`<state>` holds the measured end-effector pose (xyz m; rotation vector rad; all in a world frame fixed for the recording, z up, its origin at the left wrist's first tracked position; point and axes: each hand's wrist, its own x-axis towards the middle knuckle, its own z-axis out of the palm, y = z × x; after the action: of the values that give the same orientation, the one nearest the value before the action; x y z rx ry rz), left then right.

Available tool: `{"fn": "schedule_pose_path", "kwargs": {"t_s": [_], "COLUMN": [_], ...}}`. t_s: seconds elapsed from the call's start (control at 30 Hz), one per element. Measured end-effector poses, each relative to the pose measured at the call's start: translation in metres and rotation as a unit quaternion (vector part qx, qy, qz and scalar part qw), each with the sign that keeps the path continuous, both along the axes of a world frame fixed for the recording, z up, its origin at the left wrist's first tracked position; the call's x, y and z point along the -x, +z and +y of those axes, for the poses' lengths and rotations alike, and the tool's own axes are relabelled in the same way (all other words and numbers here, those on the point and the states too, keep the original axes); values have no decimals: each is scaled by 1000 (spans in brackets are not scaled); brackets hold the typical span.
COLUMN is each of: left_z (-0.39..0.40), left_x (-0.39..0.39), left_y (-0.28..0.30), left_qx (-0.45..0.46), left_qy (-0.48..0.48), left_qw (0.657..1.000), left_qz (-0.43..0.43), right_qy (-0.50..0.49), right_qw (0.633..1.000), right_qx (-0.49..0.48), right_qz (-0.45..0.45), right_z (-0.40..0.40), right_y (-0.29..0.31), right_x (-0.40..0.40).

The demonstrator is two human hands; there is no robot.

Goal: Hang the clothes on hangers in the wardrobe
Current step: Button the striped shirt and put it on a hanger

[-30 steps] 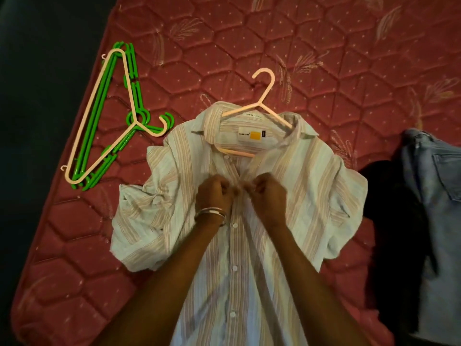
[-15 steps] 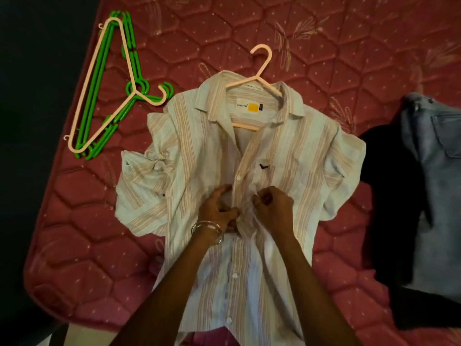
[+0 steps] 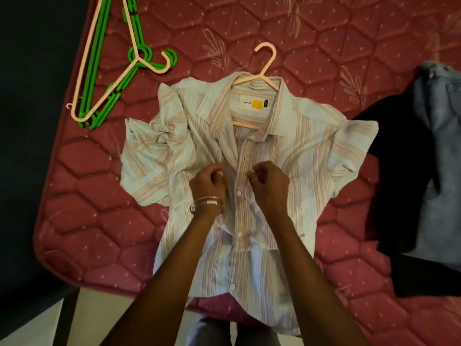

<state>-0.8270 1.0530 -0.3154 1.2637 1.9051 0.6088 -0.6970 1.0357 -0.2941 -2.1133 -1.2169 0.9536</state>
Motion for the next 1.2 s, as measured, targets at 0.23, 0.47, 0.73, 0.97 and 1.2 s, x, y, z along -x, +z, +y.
{"fn": "schedule_pose_path", "kwargs": {"t_s": [0.23, 0.47, 0.73, 0.97, 1.2], "left_z": [40, 49, 49, 64, 66], "left_x": [-17, -31, -40, -49, -42], "left_y": [-29, -25, -33, -38, -20], "left_qx": [86, 220, 54, 16, 67], "left_qy": [111, 290, -55, -198, -80], "left_qw": [979, 890, 996, 974, 993], "left_qz": [-145, -274, -52, 106, -44], "right_qy": [79, -2, -249, -211, -47], "right_qw": [953, 993, 945, 969, 994], "right_qx": [214, 100, 16, -28, -85], "right_qz": [-201, -67, 213, 122, -54], "right_z": [34, 30, 16, 16, 30], "right_y": [-30, -45, -42, -44, -43], "right_x": [30, 3, -20, -14, 5]}}
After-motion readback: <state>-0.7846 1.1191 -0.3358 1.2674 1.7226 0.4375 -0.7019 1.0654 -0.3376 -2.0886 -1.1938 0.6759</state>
